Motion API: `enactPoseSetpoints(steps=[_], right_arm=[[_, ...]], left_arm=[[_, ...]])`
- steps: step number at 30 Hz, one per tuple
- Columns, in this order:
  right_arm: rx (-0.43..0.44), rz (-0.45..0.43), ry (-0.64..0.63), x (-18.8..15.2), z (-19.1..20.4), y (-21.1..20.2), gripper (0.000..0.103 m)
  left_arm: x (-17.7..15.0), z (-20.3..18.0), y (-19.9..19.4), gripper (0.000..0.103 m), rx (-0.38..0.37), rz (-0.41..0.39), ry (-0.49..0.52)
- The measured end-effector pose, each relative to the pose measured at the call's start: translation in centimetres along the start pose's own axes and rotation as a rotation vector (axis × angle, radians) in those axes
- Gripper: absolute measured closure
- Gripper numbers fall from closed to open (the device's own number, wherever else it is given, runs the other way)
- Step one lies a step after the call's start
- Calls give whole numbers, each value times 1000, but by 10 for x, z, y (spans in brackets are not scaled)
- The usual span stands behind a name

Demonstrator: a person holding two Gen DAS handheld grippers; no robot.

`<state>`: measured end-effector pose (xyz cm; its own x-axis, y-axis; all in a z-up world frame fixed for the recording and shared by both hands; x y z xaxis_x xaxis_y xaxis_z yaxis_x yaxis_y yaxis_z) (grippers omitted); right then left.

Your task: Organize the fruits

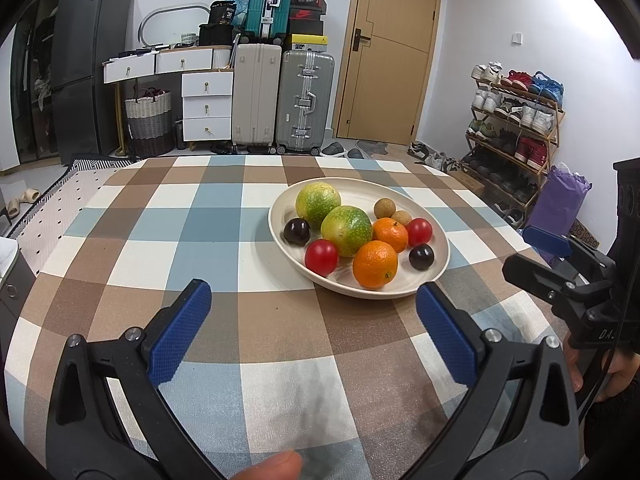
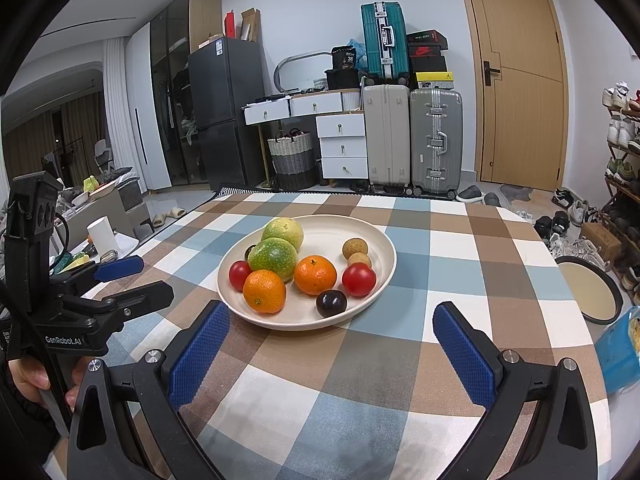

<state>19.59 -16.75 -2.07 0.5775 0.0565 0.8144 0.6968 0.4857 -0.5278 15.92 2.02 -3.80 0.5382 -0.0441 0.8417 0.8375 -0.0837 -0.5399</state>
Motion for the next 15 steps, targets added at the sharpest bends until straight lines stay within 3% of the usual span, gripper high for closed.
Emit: enactPoseSetpoints(steps=[15], right_arm=[[0, 1, -1, 0, 0, 0, 0]], left_arm=[[1, -1, 0, 1, 2, -1, -3]])
Point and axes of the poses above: each gripper's, at about its wrist camera, not at the fingertips, and y roughly the way its jaws point, z to its left, x to its top, the point moved 2 cm from there along y, roughly the way its jaws point, and after that the axes turned 10 degrees about y, right-handed, at the moved point
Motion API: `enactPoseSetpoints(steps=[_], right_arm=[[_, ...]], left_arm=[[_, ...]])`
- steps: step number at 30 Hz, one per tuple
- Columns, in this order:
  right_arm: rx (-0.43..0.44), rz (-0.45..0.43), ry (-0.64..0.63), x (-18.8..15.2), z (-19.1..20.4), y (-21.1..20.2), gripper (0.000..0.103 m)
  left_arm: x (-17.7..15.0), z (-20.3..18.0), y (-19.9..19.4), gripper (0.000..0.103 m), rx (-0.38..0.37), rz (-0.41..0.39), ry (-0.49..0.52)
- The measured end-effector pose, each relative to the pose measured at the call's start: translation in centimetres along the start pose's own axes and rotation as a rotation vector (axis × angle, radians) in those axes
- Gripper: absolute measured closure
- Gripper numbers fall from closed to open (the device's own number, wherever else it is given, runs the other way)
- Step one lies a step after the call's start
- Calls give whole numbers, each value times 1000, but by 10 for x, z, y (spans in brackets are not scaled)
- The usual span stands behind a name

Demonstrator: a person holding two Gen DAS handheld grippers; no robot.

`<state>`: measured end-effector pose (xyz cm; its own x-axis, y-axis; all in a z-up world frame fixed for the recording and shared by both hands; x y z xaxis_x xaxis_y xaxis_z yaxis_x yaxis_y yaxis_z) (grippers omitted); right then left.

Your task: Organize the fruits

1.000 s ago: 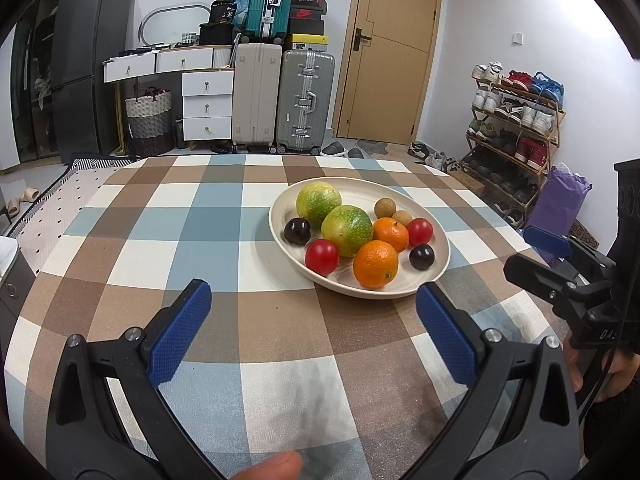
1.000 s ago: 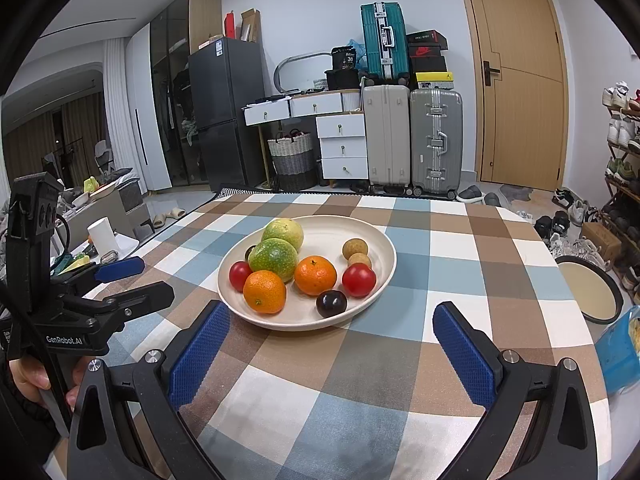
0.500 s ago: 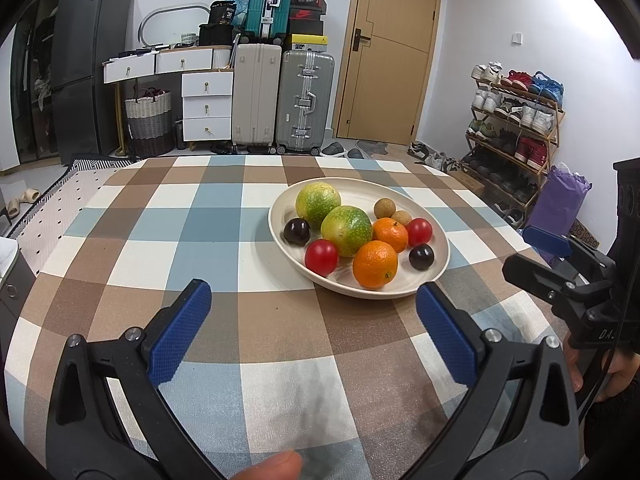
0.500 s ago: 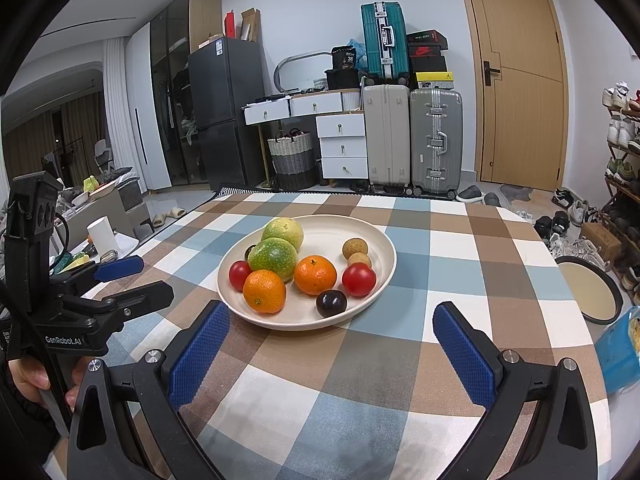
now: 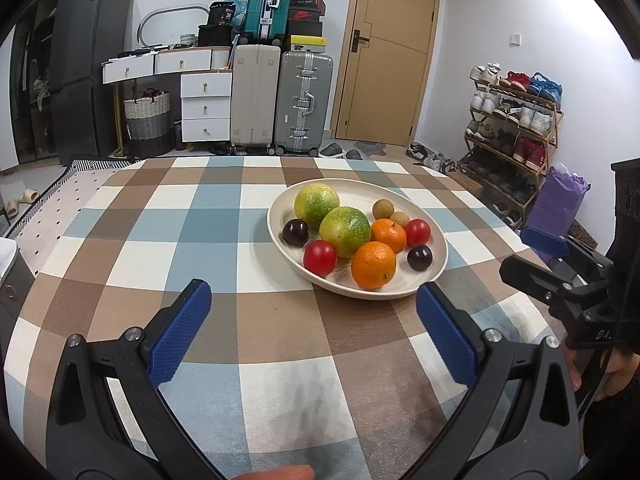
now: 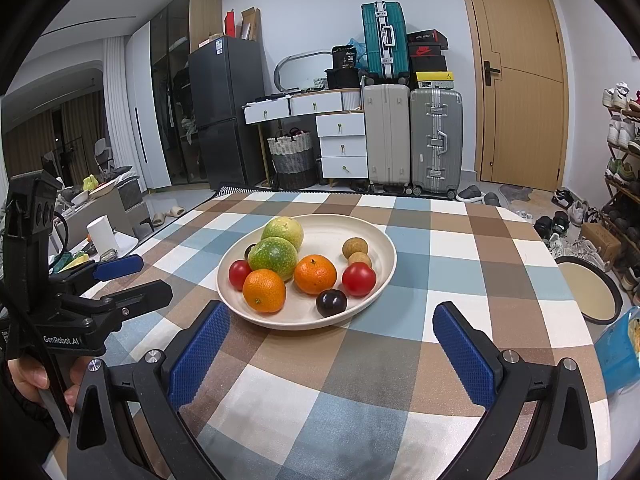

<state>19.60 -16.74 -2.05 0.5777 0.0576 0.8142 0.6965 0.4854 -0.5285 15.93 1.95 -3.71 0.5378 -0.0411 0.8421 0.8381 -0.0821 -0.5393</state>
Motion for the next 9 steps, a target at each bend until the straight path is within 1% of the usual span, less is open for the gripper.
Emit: enactPoseSetpoints(steps=[9], right_arm=[[0, 0, 0, 0, 0, 0, 0]], left_arm=[[2, 0, 0, 1, 3, -1, 0]])
Point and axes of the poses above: each gripper's, at about its wrist camera, not at the fingertips, and y roughly the way its jaws point, z to its left, x to its top, the point moved 2 cm from there along y, roughly the way its jaws point, and after that the axes turned 10 degrees about y, right-handed, at the moved point
